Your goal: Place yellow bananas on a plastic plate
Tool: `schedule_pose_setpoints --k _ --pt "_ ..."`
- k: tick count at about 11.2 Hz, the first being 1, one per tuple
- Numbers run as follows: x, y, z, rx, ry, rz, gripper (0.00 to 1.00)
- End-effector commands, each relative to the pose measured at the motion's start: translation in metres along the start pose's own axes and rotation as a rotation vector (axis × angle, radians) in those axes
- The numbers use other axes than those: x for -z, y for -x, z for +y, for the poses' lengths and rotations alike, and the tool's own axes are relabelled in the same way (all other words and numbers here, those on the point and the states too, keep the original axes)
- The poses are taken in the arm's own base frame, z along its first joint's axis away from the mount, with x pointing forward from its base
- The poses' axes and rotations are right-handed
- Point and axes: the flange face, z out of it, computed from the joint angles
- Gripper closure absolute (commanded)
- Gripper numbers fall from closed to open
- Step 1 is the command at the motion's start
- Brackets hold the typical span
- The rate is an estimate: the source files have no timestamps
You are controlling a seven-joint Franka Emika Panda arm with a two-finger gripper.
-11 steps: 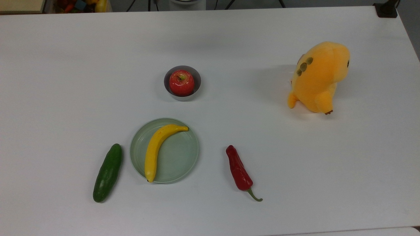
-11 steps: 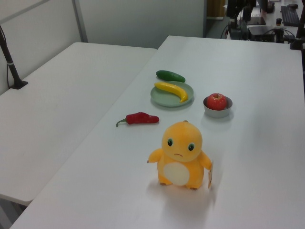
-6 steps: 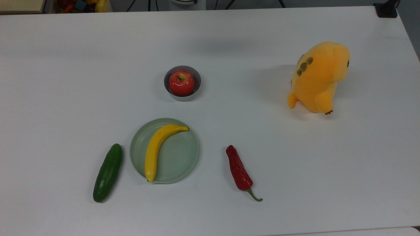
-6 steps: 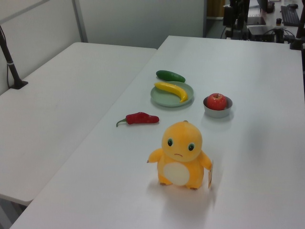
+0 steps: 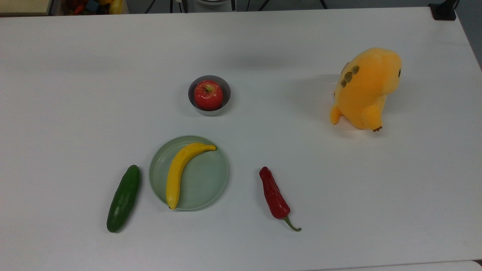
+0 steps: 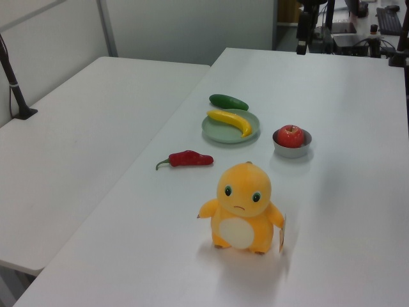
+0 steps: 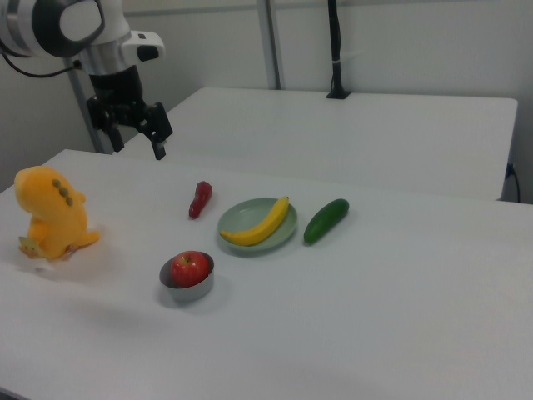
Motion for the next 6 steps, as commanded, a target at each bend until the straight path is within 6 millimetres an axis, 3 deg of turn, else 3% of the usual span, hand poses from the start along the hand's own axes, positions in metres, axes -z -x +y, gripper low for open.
schedule_pose_setpoints --k 1,6 --pt "-0.0036 -0.0028 0.026 0.068 -0.009 0.064 0.0" --pt "-0.0007 -0.0015 0.0355 0.061 -0.016 0.065 0.0"
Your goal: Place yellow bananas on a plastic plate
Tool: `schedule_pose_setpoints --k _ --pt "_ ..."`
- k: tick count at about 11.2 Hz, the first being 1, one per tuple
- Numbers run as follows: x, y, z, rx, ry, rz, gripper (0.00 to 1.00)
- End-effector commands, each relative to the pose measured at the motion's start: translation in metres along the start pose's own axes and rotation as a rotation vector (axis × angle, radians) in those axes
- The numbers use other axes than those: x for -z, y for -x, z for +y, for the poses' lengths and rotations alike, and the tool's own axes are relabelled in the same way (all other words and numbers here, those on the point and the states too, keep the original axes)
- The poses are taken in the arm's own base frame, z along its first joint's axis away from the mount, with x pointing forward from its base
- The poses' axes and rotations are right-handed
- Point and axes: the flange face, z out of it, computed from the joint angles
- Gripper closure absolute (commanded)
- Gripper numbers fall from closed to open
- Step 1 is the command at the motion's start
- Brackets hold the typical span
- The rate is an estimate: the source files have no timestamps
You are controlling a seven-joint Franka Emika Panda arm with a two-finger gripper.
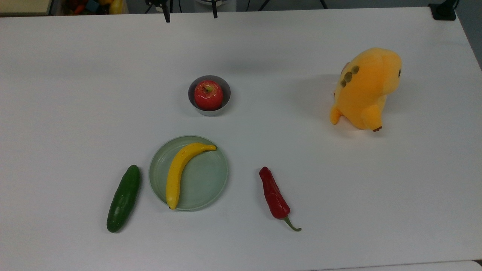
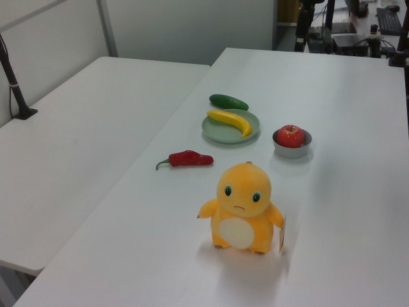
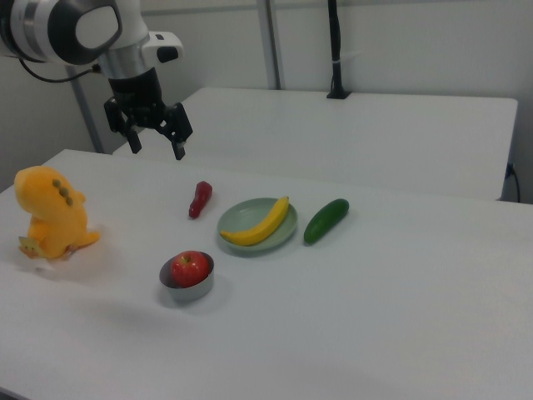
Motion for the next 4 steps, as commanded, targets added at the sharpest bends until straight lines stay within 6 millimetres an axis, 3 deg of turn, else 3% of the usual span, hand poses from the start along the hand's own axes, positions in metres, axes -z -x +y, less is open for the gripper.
schedule_pose_setpoints --k 1,4 --pt "0.0028 0.0033 0.0019 0.009 -0.018 0.019 0.0" --pt "0.0024 0.0035 0.0001 0.011 -0.019 0.016 0.0"
